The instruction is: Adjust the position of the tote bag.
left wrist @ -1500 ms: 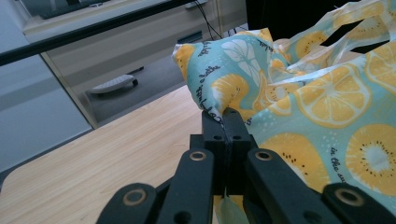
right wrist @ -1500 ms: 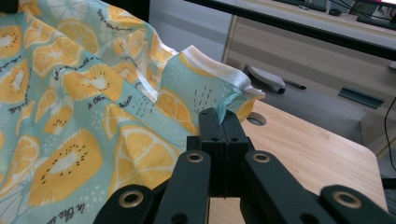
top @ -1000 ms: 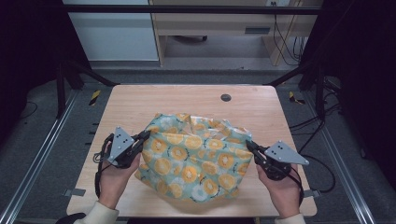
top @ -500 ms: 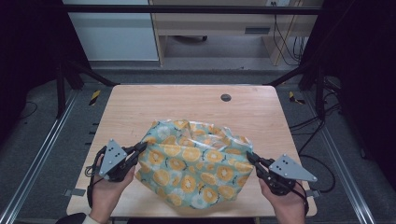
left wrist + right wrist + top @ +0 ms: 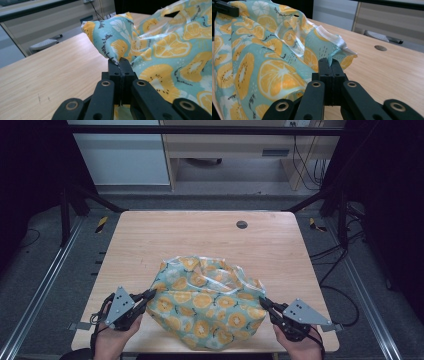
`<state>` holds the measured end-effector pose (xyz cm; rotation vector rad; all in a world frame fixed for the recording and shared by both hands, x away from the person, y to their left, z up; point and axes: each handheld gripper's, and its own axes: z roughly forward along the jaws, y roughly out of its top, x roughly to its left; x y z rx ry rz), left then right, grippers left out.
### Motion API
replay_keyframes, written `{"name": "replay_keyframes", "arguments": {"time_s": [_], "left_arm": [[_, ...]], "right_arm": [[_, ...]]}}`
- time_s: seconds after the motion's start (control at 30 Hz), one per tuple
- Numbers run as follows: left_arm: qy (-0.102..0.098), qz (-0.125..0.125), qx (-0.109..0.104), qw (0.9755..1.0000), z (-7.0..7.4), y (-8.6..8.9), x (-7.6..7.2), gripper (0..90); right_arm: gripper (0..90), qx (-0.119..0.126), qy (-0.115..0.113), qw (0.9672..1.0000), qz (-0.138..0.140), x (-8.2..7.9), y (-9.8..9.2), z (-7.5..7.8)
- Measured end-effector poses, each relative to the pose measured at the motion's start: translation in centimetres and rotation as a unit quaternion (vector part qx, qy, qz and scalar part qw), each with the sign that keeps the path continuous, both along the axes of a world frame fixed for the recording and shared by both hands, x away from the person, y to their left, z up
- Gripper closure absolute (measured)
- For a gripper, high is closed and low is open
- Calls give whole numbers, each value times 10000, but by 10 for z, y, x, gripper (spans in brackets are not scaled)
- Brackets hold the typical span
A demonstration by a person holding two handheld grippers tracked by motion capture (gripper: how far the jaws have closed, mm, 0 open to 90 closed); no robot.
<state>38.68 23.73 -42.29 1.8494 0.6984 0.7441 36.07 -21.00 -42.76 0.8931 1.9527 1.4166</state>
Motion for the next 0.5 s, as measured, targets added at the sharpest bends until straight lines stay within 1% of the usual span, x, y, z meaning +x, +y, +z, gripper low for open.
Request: {"name": "replay_keyframes", "arguments": {"time_s": [0.03, 0.07, 0.1, 0.17, 0.23, 0.3, 0.43, 0.5], "left_arm": [[70, -48, -33, 10000, -3, 2, 1, 900], [70, -48, -33, 10000, -3, 2, 1, 900], [131, -80, -25, 9999, -6, 3, 0, 900], [190, -114, -29, 9997, -8, 6, -1, 900], [173, -141, -69, 9997, -8, 8, -3, 900], [150, -154, -67, 9997, -7, 8, -5, 900], [269, -378, 150, 9988, -11, 9, -9, 900], [272, -448, 241, 9983, -12, 9, -11, 900]], "right_arm": [[900, -10, 69, 10000, 44, 0, 0, -5], [900, -10, 69, 10000, 44, 0, 0, -5], [900, 54, 116, 9999, 70, 0, 0, -7], [900, 74, 157, 9998, 130, 0, 0, -9], [900, 163, 164, 9995, 191, -2, 0, -10], [900, 193, 143, 9995, 222, -4, 0, -9], [900, 216, 144, 9991, 344, -7, -3, -9], [900, 232, 167, 9987, 426, -9, -4, -10]]}}
